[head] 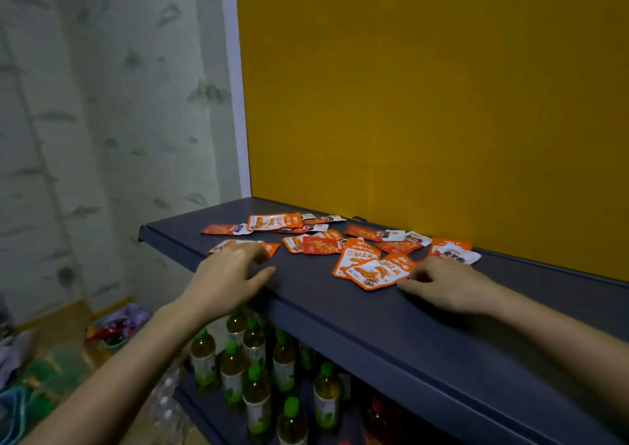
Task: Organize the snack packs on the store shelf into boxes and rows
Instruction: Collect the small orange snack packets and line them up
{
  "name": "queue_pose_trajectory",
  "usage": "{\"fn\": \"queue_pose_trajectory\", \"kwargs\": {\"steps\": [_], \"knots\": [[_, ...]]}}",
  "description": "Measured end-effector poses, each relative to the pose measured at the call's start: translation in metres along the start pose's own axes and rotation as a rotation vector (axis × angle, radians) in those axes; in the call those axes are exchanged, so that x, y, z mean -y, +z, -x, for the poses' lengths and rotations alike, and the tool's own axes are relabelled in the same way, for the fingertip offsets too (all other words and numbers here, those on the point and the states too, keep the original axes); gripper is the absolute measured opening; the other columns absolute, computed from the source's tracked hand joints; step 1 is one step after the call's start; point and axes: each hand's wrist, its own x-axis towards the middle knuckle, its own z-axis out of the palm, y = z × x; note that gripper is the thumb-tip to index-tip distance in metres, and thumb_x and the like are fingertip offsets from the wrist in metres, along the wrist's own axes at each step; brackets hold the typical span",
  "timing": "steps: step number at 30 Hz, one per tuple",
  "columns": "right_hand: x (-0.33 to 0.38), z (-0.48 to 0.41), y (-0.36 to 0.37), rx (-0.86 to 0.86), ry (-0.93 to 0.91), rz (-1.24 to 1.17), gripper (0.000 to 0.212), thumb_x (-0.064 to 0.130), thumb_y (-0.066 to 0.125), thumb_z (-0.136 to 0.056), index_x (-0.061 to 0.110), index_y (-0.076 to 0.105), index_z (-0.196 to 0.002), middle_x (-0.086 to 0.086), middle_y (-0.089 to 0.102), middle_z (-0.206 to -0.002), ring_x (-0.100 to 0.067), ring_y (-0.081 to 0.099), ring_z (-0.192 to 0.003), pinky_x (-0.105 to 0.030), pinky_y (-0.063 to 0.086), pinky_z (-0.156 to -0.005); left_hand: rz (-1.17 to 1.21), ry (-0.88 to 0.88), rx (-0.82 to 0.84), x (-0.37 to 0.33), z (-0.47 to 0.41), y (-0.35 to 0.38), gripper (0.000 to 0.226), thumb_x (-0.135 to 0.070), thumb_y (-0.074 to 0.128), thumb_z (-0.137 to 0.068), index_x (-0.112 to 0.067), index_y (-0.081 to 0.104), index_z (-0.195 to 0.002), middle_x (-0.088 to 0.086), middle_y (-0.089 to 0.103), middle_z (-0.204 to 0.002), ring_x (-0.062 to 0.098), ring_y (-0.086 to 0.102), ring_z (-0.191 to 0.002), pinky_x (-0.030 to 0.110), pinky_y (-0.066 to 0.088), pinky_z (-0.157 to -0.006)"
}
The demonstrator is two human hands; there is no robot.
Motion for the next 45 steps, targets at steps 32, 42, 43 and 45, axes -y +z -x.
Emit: {"fn": "queue_pose_trajectory", "kwargs": {"steps": [32, 42, 43, 45], "knots": [[0.093, -0.056, 0.012, -0.168, 0.786, -0.341, 0.079, 0.051, 0.075, -0.069, 0.004, 0.044, -0.124, -0.014, 0.056, -0.124, -0.025, 0.055, -0.103, -0.037, 0.046, -0.089, 0.391, 0.226, 0.716, 0.138, -0.142, 0.047, 0.066, -0.063, 0.076, -0.053, -0.03, 0.046, -0.102, -0.011, 0.054, -0.106, 0.007, 0.054, -0.096, 0.032, 0.05, -0.087], [0.1, -0.05, 0.017, -0.331, 0.805, -0.567, 0.066, 0.039, 0.074, -0.075, 0.011, 0.042, -0.125, -0.009, 0.056, -0.123, -0.015, 0.056, -0.083, -0.029, 0.046, -0.069, 0.691, 0.093, 0.441, 0.138, -0.196, 0.058, 0.052, -0.04, 0.081, -0.066, -0.019, 0.057, -0.107, 0.004, 0.064, -0.105, 0.019, 0.063, -0.09, 0.036, 0.052, -0.082], [0.101, -0.05, 0.017, -0.342, 0.809, -0.579, 0.066, 0.038, 0.074, -0.076, 0.01, 0.042, -0.126, -0.011, 0.055, -0.125, -0.016, 0.057, -0.084, -0.029, 0.046, -0.071, 0.644, 0.09, 0.44, 0.138, -0.205, 0.063, 0.053, -0.041, 0.079, -0.068, -0.016, 0.056, -0.109, 0.005, 0.063, -0.109, 0.02, 0.062, -0.092, 0.035, 0.051, -0.08], [0.104, -0.051, 0.018, -0.361, 0.814, -0.579, 0.069, 0.037, 0.072, -0.078, 0.007, 0.04, -0.131, -0.013, 0.053, -0.129, -0.018, 0.055, -0.087, -0.03, 0.045, -0.075, 0.519, 0.106, 0.444, 0.135, -0.216, 0.073, 0.055, -0.043, 0.076, -0.071, -0.013, 0.053, -0.111, 0.009, 0.057, -0.117, 0.021, 0.056, -0.099, 0.032, 0.046, -0.08]]}}
